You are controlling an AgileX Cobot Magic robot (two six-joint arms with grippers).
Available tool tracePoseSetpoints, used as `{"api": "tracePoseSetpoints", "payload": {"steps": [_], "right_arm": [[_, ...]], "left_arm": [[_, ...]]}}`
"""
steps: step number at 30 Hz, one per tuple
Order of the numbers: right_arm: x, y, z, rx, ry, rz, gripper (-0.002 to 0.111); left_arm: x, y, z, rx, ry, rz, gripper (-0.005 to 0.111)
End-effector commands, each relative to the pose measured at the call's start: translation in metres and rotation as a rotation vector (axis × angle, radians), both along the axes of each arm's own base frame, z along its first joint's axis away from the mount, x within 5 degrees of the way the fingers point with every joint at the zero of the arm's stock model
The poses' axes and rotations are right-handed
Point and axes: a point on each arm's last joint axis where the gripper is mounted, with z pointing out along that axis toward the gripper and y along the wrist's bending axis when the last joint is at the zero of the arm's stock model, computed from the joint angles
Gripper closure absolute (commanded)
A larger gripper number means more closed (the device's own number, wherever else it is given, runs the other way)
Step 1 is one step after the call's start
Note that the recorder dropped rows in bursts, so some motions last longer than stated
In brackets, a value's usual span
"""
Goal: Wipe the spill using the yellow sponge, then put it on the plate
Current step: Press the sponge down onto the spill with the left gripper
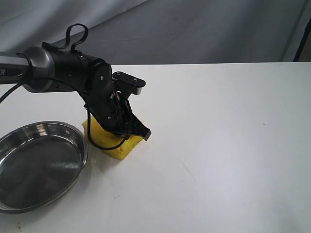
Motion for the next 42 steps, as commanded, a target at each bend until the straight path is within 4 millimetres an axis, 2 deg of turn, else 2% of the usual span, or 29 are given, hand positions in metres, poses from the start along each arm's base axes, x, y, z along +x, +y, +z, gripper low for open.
{"api": "tracePoseSetpoints", "payload": {"steps": [1,5,14,17,20,25,35,42], "right_arm": [[0.0,0.0,-0.001,-0.004,0.002,0.001,0.108],[0.0,0.0,-0.001,-0.004,0.002,0.001,0.108],[0.0,0.0,-0.001,-0.004,0.002,0.001,0.108],[0.0,0.0,-0.001,-0.004,0.002,0.001,0.108],[0.0,0.0,-0.001,-0.004,0.002,0.001,0.108],[0.0,0.0,-0.001,-0.004,0.002,0.001,0.108],[0.0,0.0,-0.001,-0.004,0.002,0.001,0.108],[0.0,0.0,-0.001,-0.004,0.002,0.001,0.108]], "left_arm": [[-0.023,-0.019,-0.005,-0.074,0.133,-0.15,0.107],[-0.05,-0.043,-0.003,-0.14,0.259,-0.25,0.107],[-0.098,-0.078,0.008,-0.119,0.348,-0.445,0.107],[-0.108,-0.084,0.016,-0.118,0.348,-0.507,0.107],[-0.107,-0.084,0.02,-0.113,0.315,-0.51,0.107],[-0.08,-0.069,0.018,-0.077,0.223,-0.348,0.107],[-0.007,-0.004,0.015,-0.116,0.068,-0.032,0.107],[0.026,0.036,-0.001,-0.126,0.012,0.107,0.107]]}}
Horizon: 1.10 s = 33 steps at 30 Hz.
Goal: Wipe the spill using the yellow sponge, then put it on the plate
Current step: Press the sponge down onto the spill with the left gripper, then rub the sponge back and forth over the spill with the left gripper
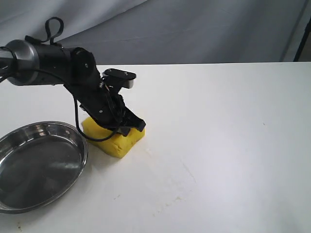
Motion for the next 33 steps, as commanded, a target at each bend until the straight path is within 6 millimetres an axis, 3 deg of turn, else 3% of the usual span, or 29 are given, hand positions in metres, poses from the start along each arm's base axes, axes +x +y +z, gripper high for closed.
{"api": "tracePoseSetpoints", "payload": {"steps": [1,5,10,20,27,33], "right_arm": [[0.0,0.0,-0.001,-0.004,0.0,0.001,0.108],[0.0,0.0,-0.001,-0.004,0.0,0.001,0.108],[0.0,0.0,-0.001,-0.004,0.0,0.001,0.108],[0.0,0.0,-0.001,-0.004,0.0,0.001,0.108],[0.0,0.0,-0.001,-0.004,0.0,0.001,0.108],[0.0,0.0,-0.001,-0.004,0.0,0.001,0.108]], "left_arm": [[0.018,0.022,-0.009,-0.005,-0.037,0.088,0.107],[0.023,0.033,-0.018,0.002,-0.007,0.121,0.107],[0.013,0.024,-0.021,0.019,0.046,0.052,0.107],[-0.028,-0.04,-0.02,-0.019,0.11,-0.087,0.107],[-0.072,-0.087,-0.021,-0.001,0.147,-0.248,0.107],[-0.111,-0.11,-0.021,0.043,0.232,-0.375,0.107]]}}
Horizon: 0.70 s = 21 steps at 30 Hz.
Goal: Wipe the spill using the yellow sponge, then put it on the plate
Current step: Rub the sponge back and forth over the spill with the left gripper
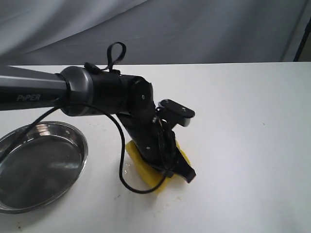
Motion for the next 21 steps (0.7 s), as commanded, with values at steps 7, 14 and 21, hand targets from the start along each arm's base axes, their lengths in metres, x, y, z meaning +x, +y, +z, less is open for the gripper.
{"api": "tracePoseSetpoints", "payload": {"steps": [7,14,21], "right_arm": [[0.0,0.0,-0.001,-0.004,0.0,0.001,0.108],[0.0,0.0,-0.001,-0.004,0.0,0.001,0.108],[0.0,0.0,-0.001,-0.004,0.0,0.001,0.108]], "left_arm": [[-0.061,-0.018,-0.008,0.165,0.226,-0.204,0.107],[-0.07,-0.004,-0.007,0.296,0.319,-0.273,0.107],[-0.074,0.023,-0.01,0.354,0.375,-0.208,0.107]]}}
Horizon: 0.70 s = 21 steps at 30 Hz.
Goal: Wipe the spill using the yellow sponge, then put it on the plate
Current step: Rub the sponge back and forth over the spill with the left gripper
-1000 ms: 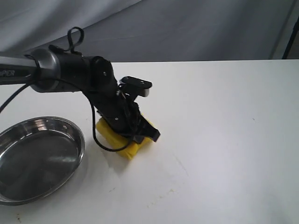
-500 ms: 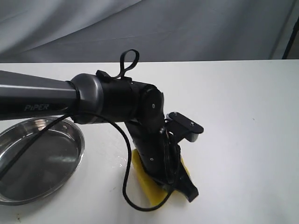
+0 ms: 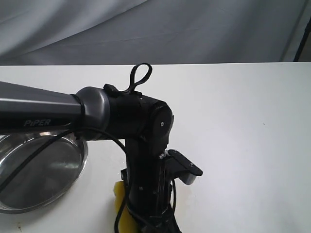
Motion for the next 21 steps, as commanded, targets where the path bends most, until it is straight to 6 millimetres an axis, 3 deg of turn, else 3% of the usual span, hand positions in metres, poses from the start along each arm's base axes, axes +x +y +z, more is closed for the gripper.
{"api": "tracePoseSetpoints", "payload": {"steps": [1,8,15,21], "right_arm": [[0.0,0.0,-0.001,-0.004,0.0,0.001,0.108],[0.0,0.0,-0.001,-0.004,0.0,0.001,0.108],[0.0,0.0,-0.001,-0.004,0.0,0.001,0.108],[0.0,0.0,-0.001,-0.004,0.0,0.001,0.108]], "left_arm": [[0.003,0.027,-0.005,0.094,0.027,0.084,0.107],[0.033,0.061,0.003,0.065,0.0,0.22,0.107],[0.079,0.091,-0.002,-0.007,-0.176,0.366,0.107],[0.112,0.078,0.019,-0.134,-0.328,0.397,0.107]]}}
